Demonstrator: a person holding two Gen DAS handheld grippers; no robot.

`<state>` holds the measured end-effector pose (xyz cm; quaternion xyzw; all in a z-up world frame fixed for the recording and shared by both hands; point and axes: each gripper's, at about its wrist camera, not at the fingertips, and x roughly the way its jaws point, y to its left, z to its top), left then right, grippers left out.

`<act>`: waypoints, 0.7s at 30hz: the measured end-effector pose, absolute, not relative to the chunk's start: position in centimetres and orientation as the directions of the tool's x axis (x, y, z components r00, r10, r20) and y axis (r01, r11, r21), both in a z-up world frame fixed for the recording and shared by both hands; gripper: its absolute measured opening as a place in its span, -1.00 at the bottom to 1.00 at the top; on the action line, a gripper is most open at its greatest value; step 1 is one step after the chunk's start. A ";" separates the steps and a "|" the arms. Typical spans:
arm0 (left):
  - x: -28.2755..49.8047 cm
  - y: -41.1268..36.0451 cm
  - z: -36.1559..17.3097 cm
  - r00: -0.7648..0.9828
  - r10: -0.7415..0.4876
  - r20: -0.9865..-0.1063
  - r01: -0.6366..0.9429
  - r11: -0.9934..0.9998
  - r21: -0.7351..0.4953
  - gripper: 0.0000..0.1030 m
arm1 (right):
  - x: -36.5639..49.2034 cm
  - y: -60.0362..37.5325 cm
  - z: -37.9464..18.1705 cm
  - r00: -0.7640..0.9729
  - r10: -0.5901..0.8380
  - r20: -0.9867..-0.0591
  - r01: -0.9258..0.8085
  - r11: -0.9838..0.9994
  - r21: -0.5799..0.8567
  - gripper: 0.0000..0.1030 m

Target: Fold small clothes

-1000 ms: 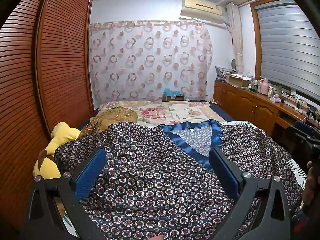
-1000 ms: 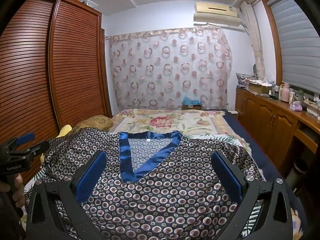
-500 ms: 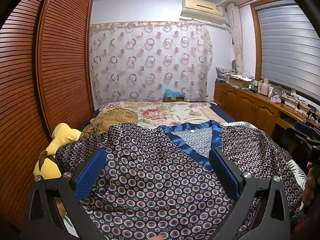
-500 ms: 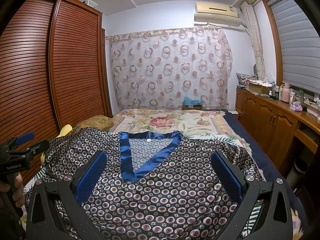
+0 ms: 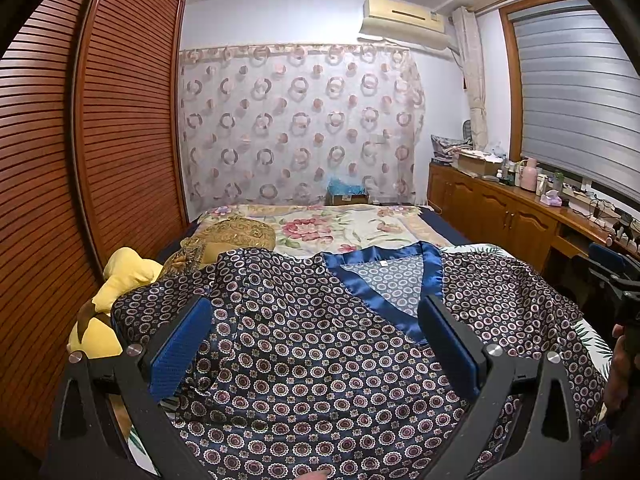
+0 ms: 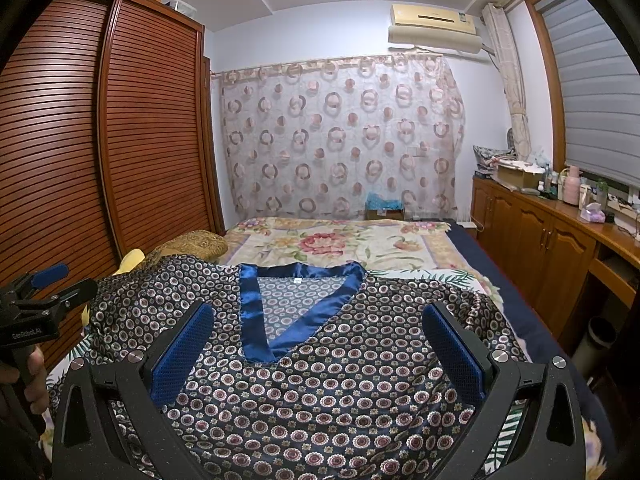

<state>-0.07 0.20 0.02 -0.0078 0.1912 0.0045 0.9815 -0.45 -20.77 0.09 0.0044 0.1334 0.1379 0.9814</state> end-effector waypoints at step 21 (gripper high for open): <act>-0.1 0.2 0.5 0.929 0.005 -0.371 -0.011 1.000 -0.013 1.00 | -0.5 -20.7 0.1 0.927 0.271 -0.258 -0.268 0.962 0.047 1.00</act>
